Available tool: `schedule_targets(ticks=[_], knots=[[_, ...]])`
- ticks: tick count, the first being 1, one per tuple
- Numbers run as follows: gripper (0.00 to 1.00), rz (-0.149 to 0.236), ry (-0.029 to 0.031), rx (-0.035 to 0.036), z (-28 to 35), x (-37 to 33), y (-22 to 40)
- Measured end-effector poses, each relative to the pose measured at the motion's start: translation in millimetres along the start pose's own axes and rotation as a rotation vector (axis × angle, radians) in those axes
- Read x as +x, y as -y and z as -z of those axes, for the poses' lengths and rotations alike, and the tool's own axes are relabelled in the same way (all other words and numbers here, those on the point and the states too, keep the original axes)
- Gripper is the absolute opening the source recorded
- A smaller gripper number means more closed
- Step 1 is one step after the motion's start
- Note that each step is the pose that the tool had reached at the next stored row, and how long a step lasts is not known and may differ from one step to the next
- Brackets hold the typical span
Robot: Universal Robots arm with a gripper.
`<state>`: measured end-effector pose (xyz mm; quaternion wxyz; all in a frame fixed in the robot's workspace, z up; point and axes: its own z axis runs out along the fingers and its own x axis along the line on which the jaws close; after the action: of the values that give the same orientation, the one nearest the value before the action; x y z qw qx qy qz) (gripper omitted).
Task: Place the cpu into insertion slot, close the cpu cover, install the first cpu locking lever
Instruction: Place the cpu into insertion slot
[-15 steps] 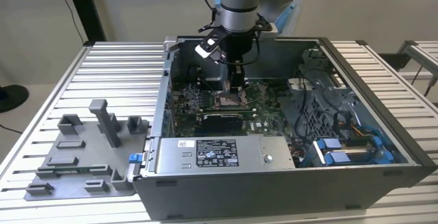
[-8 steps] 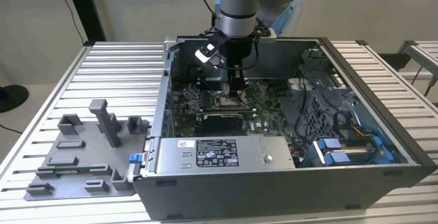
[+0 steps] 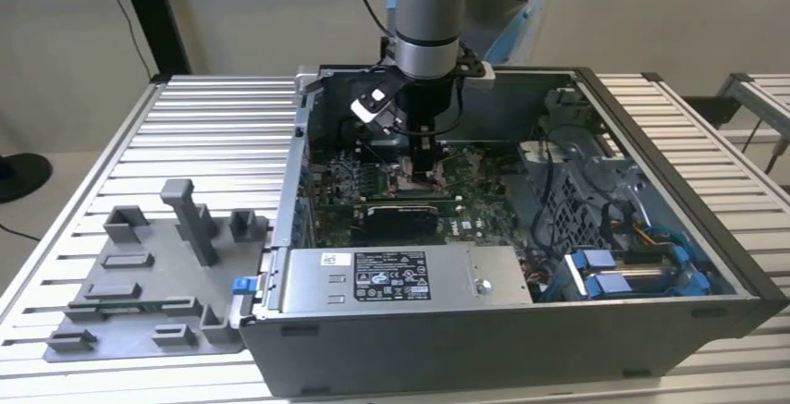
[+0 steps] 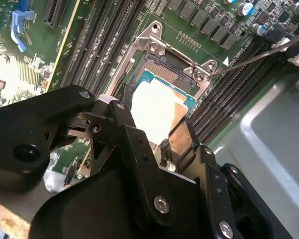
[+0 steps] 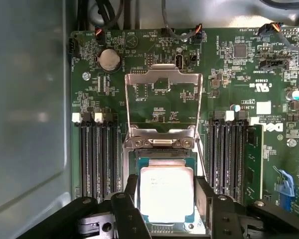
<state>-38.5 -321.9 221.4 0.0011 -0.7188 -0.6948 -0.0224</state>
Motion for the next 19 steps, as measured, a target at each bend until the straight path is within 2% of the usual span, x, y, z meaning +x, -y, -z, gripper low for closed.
schedule_targets(ticks=[10,19], knots=[[0.0,-0.003,0.0005,-0.0001,-18.0,-0.6,1.0],[0.0,-0.003,0.0,0.0001,-20.3,-0.2,2.6]])
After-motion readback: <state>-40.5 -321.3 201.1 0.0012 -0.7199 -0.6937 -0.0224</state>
